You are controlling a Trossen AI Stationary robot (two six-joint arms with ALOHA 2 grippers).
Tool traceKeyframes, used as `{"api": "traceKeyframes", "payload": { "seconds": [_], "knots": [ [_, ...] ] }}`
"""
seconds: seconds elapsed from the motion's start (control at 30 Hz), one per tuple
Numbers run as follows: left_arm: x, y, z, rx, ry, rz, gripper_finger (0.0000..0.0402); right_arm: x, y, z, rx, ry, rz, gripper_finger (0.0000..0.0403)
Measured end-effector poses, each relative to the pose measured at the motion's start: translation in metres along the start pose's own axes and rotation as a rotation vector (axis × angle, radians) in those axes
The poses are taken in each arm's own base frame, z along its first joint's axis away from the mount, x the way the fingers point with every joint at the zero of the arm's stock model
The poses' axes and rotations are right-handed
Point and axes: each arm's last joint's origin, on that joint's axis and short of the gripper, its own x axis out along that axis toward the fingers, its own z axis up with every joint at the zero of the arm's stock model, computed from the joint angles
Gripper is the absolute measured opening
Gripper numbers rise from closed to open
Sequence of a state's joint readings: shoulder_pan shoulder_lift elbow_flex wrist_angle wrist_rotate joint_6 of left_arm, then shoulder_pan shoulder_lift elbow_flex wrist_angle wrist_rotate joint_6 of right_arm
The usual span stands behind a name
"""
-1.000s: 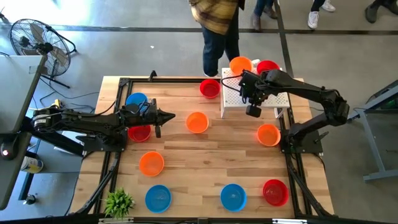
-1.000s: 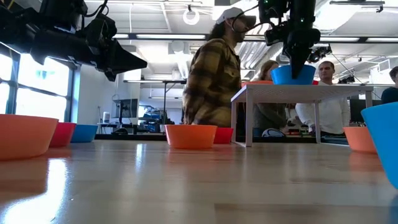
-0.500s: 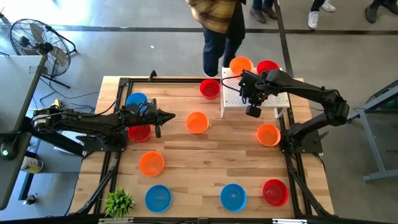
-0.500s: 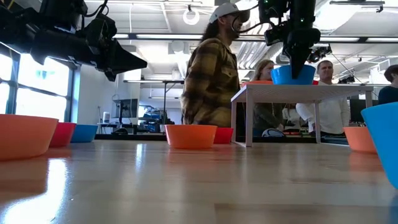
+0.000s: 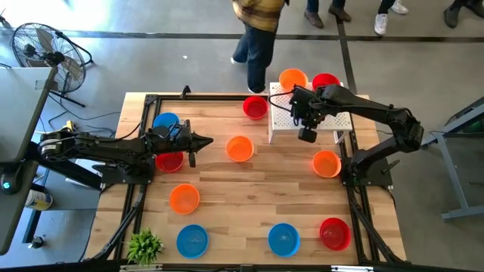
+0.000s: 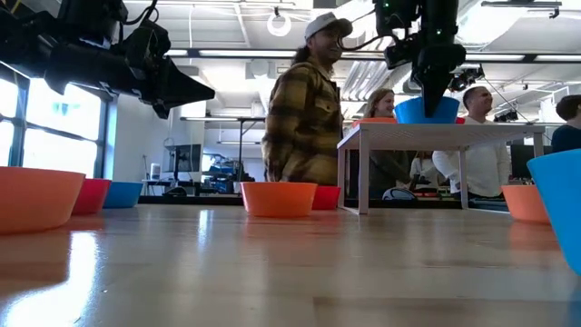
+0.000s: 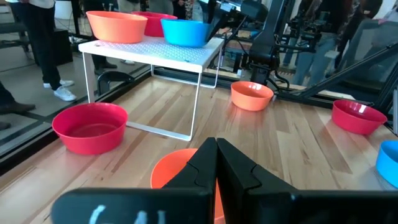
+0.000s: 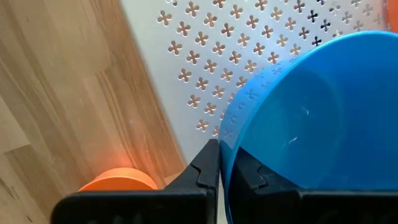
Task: Pick & Place Mini bowls
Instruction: Put the blue bowl on the shelf, then stack the red bowl on the red bowl on the shelf
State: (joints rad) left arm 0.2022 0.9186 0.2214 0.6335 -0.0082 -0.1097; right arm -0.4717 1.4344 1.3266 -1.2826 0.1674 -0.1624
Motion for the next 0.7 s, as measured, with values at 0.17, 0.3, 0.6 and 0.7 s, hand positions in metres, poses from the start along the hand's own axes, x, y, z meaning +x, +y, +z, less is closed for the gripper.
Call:
{"api": "traceKeyframes", "payload": {
  "seconds": [0.17,0.3,0.6,0.7],
  "knots": [
    [0.0,0.0,0.0,0.0,0.0,0.0,0.0001,0.0095,0.0,0.0067,-0.018,0.036,-0.015,0.0007],
    [0.0,0.0,0.0,0.0,0.0,0.0,0.0001,0.0105,0.0,0.0073,-0.029,0.041,-0.019,0.001],
    [0.0,0.0,0.0,0.0,0.0,0.0,0.0001,0.0101,-0.0009,0.0041,-0.006,0.064,-0.059,0.0073],
    [0.0,0.0,0.0,0.0,0.0,0.0,0.0001,0.0056,-0.0012,0.0018,0.004,0.044,-0.059,0.009]
  ]
}}
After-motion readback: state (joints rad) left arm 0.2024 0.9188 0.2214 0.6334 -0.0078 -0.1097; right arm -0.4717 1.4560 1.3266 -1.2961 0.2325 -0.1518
